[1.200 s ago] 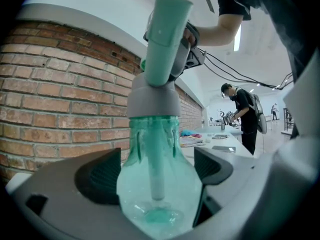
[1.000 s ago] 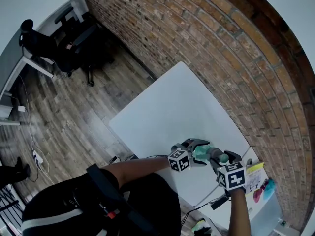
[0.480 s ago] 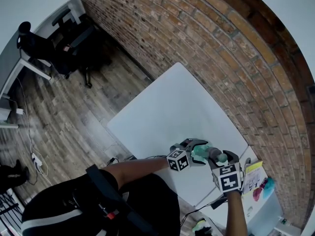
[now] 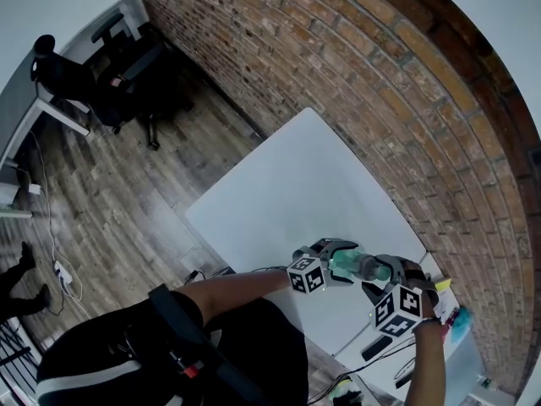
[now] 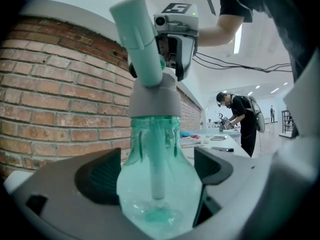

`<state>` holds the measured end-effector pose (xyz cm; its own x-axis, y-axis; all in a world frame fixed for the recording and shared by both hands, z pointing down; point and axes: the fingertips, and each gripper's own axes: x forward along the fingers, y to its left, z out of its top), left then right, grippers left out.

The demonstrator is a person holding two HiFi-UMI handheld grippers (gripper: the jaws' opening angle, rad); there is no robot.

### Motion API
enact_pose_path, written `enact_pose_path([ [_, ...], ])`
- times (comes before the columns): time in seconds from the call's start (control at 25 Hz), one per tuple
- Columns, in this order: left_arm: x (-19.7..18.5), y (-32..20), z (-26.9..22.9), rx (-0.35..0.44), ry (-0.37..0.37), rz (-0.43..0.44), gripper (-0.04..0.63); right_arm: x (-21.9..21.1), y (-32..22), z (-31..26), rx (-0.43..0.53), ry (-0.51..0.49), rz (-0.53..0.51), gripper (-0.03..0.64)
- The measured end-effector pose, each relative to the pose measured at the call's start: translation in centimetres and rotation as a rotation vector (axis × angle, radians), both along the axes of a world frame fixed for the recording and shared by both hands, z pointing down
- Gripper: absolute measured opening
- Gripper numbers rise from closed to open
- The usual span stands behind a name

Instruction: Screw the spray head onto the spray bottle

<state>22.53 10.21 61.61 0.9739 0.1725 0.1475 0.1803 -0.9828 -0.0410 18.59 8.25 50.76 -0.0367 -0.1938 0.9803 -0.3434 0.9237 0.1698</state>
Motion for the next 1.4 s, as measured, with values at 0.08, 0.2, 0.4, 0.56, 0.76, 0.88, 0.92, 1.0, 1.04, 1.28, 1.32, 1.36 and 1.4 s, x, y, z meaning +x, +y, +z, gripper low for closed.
enact_pose_path([
  [0.08,0.0,0.0,0.1,-0.001,-0.002,0.000,0.455,-0.2,0.5,0.6,-0.041,0.019,-0.095,0.273],
  [0.2,0.0,0.0,0.1,-0.001,-0.003,0.002,0.456,-0.1,0.7,1.2,-0.061,0.079,-0.240,0.273],
  [0.4,0.0,0.0,0.0,-0.006,-0.002,0.004,0.456,1.0,1.0,2.4,-0.103,0.199,-0.401,0.273],
  [0.56,0.0,0.0,0.0,-0.004,0.000,0.001,0.456,0.9,0.9,2.5,-0.131,0.156,-0.309,0.273],
  [0.76,-0.1,0.0,-0.1,-0.003,0.004,-0.001,0.456,0.7,0.6,2.2,-0.130,0.055,-0.117,0.272],
  [0.88,-0.1,0.0,-0.1,-0.003,0.004,-0.001,0.456,0.6,0.2,2.0,-0.125,-0.020,0.028,0.273],
  [0.92,-0.1,0.0,-0.1,-0.003,0.003,-0.002,0.456,0.6,0.1,2.0,-0.120,-0.043,0.070,0.273],
  [1.0,-0.1,0.0,0.0,-0.005,0.002,-0.003,0.456,0.7,0.0,2.0,-0.108,-0.079,0.131,0.273],
  [1.04,-0.1,0.0,0.0,-0.005,0.001,-0.004,0.456,0.7,-0.1,2.0,-0.102,-0.092,0.156,0.273],
  [1.28,-0.1,0.0,0.0,-0.005,-0.001,-0.003,0.456,1.0,-0.4,2.2,-0.067,-0.156,0.401,0.273],
  [1.32,-0.2,0.0,0.0,-0.004,0.000,-0.004,0.456,1.0,-0.4,2.2,-0.061,-0.171,0.453,0.273],
  [1.36,-0.2,0.0,0.0,-0.004,0.000,-0.005,0.456,1.0,-0.5,2.2,-0.055,-0.186,0.506,0.273],
  [1.4,-0.2,-0.1,0.0,-0.003,0.000,-0.006,0.456,1.1,-0.6,2.1,-0.048,-0.198,0.555,0.273],
])
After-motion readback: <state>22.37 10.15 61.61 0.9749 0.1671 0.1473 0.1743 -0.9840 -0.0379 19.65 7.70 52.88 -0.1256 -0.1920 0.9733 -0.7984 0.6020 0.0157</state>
